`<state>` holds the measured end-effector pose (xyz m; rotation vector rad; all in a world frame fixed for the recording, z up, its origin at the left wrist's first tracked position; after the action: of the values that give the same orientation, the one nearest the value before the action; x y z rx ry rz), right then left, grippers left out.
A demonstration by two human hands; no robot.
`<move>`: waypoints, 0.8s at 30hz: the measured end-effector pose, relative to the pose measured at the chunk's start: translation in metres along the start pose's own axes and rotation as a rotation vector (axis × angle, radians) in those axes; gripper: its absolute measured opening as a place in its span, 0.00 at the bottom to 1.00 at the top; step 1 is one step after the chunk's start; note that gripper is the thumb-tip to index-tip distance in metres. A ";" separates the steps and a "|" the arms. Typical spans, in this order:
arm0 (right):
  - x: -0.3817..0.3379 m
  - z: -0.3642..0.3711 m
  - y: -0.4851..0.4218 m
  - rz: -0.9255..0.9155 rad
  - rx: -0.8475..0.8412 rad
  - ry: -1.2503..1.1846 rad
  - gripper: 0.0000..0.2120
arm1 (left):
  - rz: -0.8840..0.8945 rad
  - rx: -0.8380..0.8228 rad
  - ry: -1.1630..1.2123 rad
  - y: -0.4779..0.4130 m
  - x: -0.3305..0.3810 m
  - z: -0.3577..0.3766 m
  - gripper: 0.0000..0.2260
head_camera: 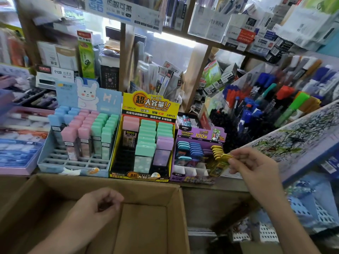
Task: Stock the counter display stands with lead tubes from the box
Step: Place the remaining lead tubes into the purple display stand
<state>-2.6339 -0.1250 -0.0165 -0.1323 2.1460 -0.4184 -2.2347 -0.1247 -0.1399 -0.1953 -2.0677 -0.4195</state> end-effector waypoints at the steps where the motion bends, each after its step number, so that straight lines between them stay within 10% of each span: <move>1: 0.001 0.001 0.000 0.000 0.000 0.008 0.11 | -0.015 0.000 -0.004 0.000 0.000 -0.001 0.21; 11: -0.014 0.011 0.007 -0.006 0.101 0.456 0.11 | -0.163 -0.095 -0.161 0.009 -0.011 -0.018 0.06; 15: -0.060 0.041 0.029 -0.037 0.169 0.228 0.09 | -0.258 -0.098 -0.265 0.015 -0.024 -0.033 0.07; 24: -0.066 0.249 0.072 0.409 -0.654 -0.066 0.02 | -0.339 -0.190 -0.478 0.034 -0.039 -0.049 0.28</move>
<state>-2.3883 -0.1023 -0.1199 -0.0674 2.1004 0.5242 -2.1653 -0.1102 -0.1432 -0.0576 -2.5402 -0.8441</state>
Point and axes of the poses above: each hand's wrist, its own y-axis away from the middle knuckle, its own z-axis out of the palm, x = y × z, the point moved 5 cm from there along -y, towards the middle knuckle, and after that the axes turned 9 degrees about -x, right-handed, at the moved point
